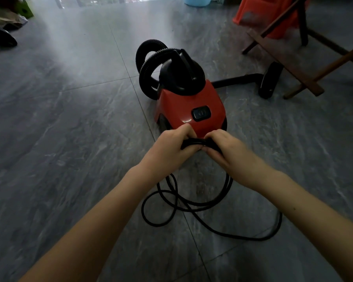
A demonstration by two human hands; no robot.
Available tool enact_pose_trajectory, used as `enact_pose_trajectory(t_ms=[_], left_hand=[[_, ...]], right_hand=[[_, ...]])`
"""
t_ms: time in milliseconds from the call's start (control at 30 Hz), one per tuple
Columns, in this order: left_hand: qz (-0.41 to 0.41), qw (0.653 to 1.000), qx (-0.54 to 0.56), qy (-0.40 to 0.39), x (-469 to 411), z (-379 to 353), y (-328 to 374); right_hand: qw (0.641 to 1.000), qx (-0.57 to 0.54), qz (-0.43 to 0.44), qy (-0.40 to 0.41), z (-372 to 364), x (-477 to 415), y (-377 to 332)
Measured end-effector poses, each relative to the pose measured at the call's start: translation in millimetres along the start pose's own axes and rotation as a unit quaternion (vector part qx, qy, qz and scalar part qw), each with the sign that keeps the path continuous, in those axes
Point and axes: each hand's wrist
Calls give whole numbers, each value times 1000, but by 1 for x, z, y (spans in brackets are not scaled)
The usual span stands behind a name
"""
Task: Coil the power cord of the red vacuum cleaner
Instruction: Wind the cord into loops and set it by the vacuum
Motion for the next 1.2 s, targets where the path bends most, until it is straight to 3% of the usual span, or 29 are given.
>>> enact_pose_trajectory(t_ms=[100, 267, 533, 633, 800, 867, 967, 1100, 1200], left_hand=[[64, 991, 113, 14, 0, 2, -1], [185, 958, 193, -106, 11, 2, -12], [155, 937, 291, -114, 9, 21, -3], [165, 908, 355, -150, 7, 26, -1], [159, 941, 235, -186, 1, 23, 2], [146, 946, 209, -202, -2, 20, 7], [135, 949, 194, -207, -8, 23, 10], [85, 967, 113, -212, -11, 19, 17], [74, 968, 151, -184, -11, 16, 15]], right_hand=[[999, -44, -11, 23, -3, 2, 1], [995, -61, -23, 73, -3, 3, 10], [987, -103, -81, 88, -9, 9, 18], [989, -105, -75, 71, -3, 10, 22], [1000, -4, -16, -16, 13, 9, 17], [995, -83, -39, -45, 17, 4, 9], [959, -264, -68, -81, 26, 1, 0], [950, -287, -44, -113, 25, 1, -6], [954, -280, -49, -96, 25, -1, -9]])
Point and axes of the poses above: each hand's wrist, its own x-axis away from the middle knuckle, its own z-axis out of the back of the hand, y = z × x, and after that the axes turned 2 degrees about -y, right-handed
